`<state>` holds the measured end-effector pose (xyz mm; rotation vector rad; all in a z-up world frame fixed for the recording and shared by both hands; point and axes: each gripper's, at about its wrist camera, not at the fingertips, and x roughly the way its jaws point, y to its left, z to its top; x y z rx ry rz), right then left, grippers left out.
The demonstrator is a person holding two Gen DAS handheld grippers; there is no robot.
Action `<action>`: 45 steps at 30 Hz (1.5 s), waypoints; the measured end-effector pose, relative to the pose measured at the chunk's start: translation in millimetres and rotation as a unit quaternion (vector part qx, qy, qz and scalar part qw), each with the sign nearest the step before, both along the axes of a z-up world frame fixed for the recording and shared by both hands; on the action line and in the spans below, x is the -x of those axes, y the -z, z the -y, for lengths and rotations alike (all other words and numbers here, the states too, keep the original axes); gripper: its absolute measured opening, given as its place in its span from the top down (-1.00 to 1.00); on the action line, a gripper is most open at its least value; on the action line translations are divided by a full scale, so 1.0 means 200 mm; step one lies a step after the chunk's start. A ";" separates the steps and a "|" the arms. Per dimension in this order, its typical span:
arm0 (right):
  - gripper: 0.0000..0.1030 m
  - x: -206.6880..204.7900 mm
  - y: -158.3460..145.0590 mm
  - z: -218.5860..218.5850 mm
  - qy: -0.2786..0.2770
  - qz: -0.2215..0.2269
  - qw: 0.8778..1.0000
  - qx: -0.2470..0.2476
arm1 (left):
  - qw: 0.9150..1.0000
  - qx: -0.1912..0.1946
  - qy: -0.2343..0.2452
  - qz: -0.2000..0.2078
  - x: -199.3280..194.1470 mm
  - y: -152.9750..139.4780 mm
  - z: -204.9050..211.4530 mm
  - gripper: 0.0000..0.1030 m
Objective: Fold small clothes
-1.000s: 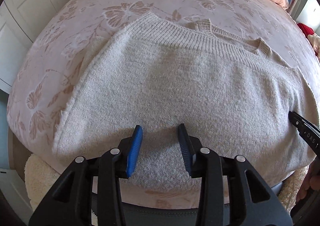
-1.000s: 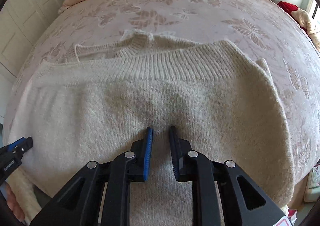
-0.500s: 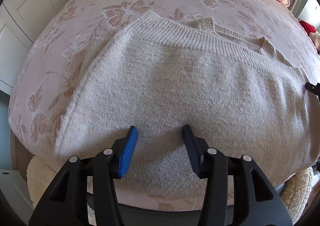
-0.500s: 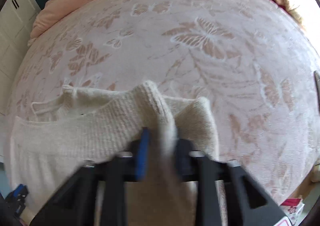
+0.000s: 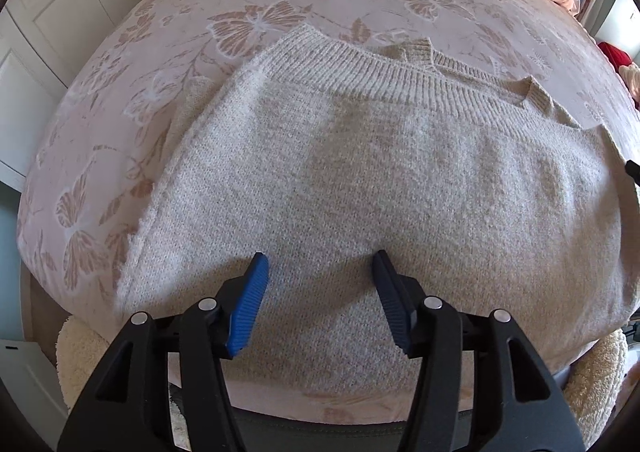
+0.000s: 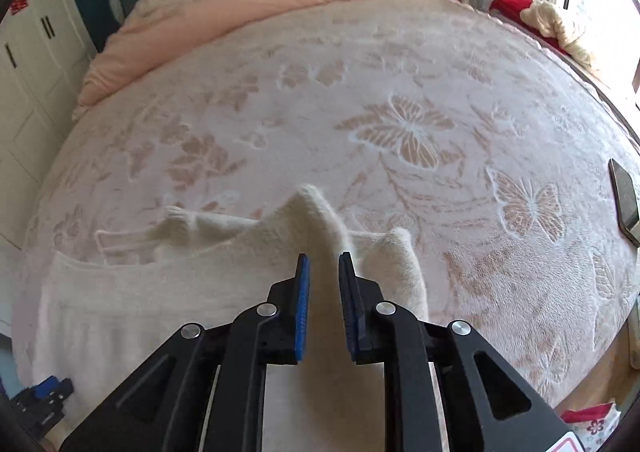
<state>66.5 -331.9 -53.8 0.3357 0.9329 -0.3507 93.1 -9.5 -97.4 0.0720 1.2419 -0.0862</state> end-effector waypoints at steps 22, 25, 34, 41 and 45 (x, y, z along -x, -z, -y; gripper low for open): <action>0.67 0.28 0.06 -0.76 -0.127 -0.036 0.991 -0.031 | 0.998 -0.001 0.051 0.044 0.32 -0.22 0.12 -0.14; 0.67 0.36 -0.05 -0.76 -0.121 -0.005 0.992 -0.028 | 0.998 0.000 0.054 0.044 0.34 -0.22 0.12 -0.16; 0.62 0.54 0.09 -0.48 -0.040 -0.050 0.996 -0.060 | 0.998 0.049 -0.027 0.021 0.32 -0.17 -0.12 -0.38; 0.59 0.37 0.06 -0.74 -0.126 -0.040 0.988 -0.075 | 0.961 0.160 -0.228 -0.009 0.26 -0.02 -0.70 -0.46; 0.59 0.21 0.12 -0.91 -0.165 -0.055 0.981 -0.088 | 0.949 0.194 -0.248 -0.014 0.21 0.08 -0.76 -0.39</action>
